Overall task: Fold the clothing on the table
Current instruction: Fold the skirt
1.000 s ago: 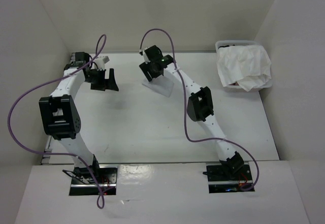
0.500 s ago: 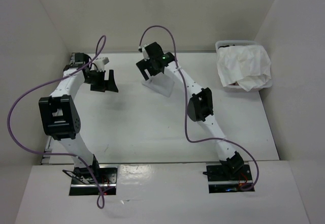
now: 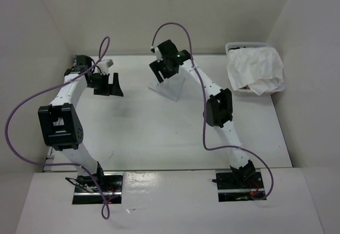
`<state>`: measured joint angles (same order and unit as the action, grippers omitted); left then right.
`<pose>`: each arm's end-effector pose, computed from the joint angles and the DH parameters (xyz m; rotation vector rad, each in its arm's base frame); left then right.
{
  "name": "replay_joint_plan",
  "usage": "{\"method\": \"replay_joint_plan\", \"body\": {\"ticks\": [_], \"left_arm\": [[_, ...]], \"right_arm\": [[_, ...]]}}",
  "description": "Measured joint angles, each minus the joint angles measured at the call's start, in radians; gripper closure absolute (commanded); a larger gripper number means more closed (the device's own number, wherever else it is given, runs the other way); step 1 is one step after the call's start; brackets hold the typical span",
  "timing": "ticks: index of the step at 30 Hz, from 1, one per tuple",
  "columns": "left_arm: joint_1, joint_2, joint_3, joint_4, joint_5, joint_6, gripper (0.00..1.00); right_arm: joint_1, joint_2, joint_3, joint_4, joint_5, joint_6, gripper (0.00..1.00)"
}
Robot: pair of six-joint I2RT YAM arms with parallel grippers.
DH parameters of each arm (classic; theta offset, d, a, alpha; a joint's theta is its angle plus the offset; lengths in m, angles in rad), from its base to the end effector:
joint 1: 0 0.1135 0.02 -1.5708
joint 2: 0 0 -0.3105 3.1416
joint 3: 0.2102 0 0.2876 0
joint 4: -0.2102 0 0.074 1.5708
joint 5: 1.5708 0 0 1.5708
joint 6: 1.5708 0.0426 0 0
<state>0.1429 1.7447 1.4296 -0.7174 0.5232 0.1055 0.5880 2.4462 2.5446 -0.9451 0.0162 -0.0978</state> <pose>0.4154 0.0383 0.2940 0.1373 2.4925 -0.5763 0.5076 0.3376 0.3124 -0.8092 2.2888 0.2040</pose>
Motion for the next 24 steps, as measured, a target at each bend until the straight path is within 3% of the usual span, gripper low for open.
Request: {"method": "replay_joint_plan", "body": {"ticks": [10, 14, 24], "left_arm": [[0.000, 0.000, -0.012, -0.002, 0.001, 0.000, 0.00], [0.000, 0.000, -0.012, -0.002, 0.002, 0.000, 0.00], [0.000, 0.000, -0.012, -0.002, 0.002, 0.000, 0.00]], "right_arm": [[0.021, -0.008, -0.366, 0.084, 0.003, -0.023, 0.19], [0.030, -0.011, -0.395, 0.117, 0.010, -0.030, 0.19], [0.032, -0.037, -0.389, 0.175, 0.032, -0.037, 0.32]]}}
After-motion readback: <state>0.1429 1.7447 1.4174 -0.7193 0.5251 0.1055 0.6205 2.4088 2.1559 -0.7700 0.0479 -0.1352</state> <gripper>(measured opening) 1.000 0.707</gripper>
